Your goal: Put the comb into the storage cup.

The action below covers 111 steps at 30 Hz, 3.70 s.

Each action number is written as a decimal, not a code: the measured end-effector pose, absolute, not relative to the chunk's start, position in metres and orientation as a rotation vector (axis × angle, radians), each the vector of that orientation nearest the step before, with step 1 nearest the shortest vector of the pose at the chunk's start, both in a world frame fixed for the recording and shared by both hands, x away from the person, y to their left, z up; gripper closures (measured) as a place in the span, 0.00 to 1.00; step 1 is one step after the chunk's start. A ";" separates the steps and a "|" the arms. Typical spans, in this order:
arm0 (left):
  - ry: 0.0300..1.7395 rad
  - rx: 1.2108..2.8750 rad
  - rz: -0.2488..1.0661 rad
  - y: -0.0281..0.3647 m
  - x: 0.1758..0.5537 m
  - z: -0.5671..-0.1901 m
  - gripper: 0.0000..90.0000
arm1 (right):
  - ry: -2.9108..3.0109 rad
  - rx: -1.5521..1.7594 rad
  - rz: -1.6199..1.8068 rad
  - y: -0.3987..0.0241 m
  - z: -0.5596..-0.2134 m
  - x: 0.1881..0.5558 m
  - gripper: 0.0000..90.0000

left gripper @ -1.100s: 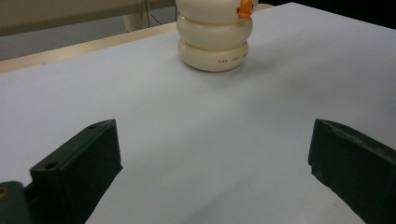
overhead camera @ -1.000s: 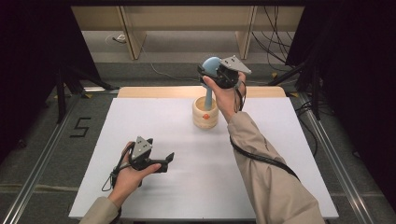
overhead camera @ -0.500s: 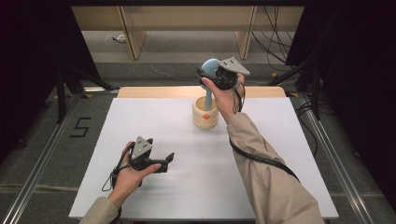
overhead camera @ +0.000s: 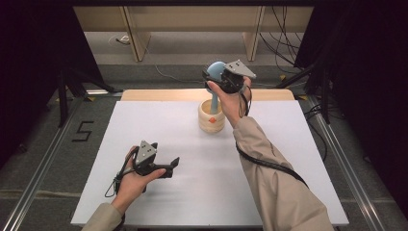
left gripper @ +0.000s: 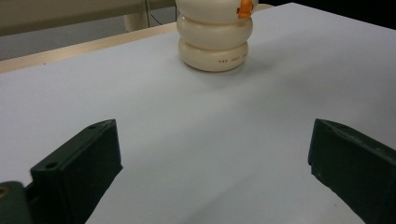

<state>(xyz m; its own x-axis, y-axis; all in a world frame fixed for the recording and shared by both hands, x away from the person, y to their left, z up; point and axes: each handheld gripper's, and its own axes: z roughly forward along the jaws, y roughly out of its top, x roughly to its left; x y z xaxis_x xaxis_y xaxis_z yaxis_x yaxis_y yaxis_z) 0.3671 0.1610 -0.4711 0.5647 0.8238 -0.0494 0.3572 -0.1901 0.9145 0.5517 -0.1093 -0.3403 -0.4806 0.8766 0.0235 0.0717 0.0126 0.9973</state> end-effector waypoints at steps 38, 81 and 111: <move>0.977 1.783 0.573 0.161 0.367 -0.471 0.02 | 1.648 1.006 1.509 -0.110 -0.357 0.555 0.23; 0.973 1.786 0.572 0.160 0.367 -0.472 0.02 | 1.655 1.008 1.495 -0.109 -0.368 0.556 0.23; 0.969 1.788 0.566 0.159 0.367 -0.472 0.02 | 1.674 1.010 1.483 -0.106 -0.377 0.557 0.23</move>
